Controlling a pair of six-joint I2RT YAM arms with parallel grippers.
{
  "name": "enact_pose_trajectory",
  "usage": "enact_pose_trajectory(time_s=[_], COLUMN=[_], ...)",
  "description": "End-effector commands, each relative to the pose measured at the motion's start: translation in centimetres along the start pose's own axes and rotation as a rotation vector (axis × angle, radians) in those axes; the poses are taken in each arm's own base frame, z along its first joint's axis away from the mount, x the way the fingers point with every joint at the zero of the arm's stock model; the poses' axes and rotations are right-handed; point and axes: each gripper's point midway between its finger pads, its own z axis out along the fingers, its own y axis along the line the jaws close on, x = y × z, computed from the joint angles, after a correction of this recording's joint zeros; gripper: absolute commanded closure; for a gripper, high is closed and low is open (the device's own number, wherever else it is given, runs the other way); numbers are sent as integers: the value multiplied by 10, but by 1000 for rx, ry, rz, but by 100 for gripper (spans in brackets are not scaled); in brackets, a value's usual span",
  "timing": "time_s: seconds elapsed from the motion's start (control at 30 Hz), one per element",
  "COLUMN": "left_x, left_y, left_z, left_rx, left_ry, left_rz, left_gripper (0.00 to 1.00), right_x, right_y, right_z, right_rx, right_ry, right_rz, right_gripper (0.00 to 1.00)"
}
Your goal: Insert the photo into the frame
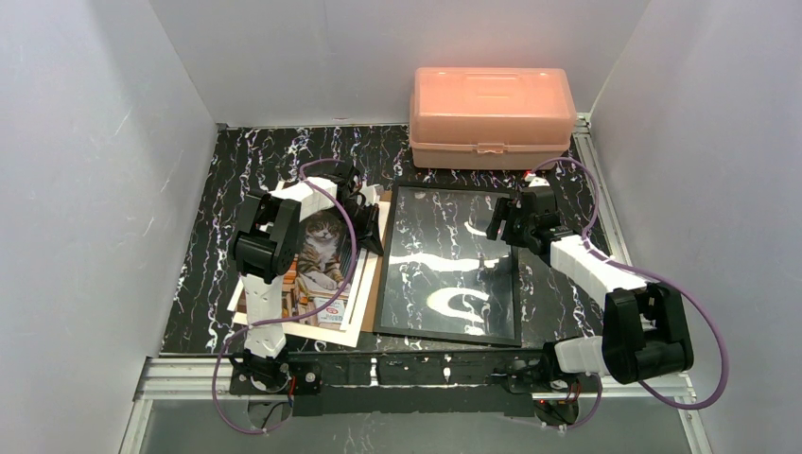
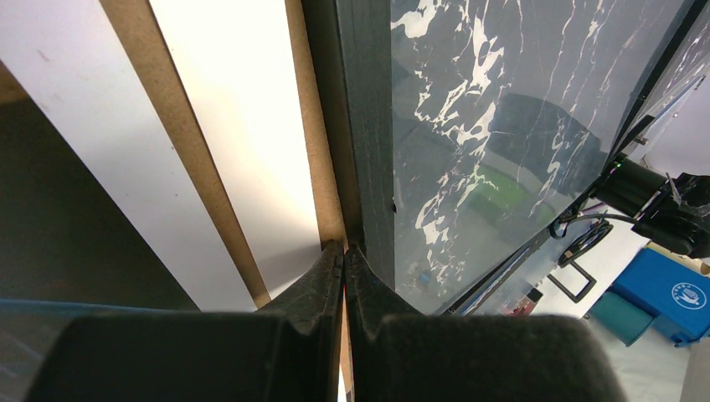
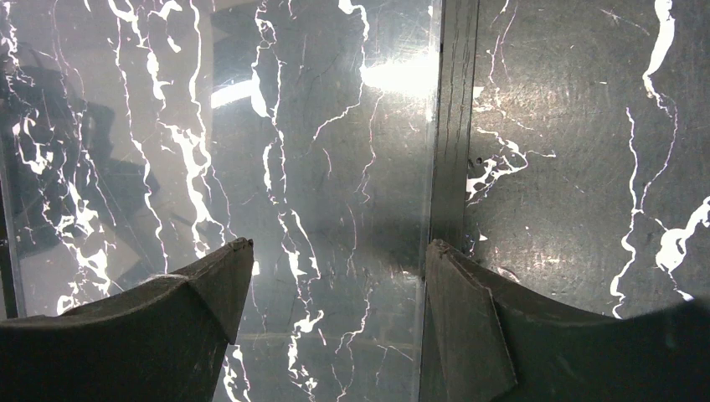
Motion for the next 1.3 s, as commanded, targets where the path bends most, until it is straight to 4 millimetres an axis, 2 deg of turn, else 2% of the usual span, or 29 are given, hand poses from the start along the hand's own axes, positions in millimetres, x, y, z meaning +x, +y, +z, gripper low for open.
enact_pose_trajectory(time_s=[0.0, 0.3, 0.53, 0.67, 0.87, 1.27], left_x=[0, 0, -3, -4, -6, -10], left_y=[-6, -8, -12, -12, -12, -13], left_z=[-4, -7, -12, -14, -15, -19], left_rx=[10, 10, 14, 12, 7, -4], left_ry=[8, 10, 5, 5, 1, -8], left_rz=[9, 11, 15, 16, 23, 34], left_gripper=[100, 100, 100, 100, 100, 100], right_x=[-19, -17, -39, -54, -55, -48], right_y=[6, 14, 17, 26, 24, 15], right_z=[0, 10, 29, 46, 61, 76], right_rx=[-1, -40, -18, -36, -18, 21], right_ry=[-46, -41, -70, -81, -77, -69], right_rz=[7, 41, 42, 46, 53, 41], right_gripper=[18, 23, 25, 27, 29, 31])
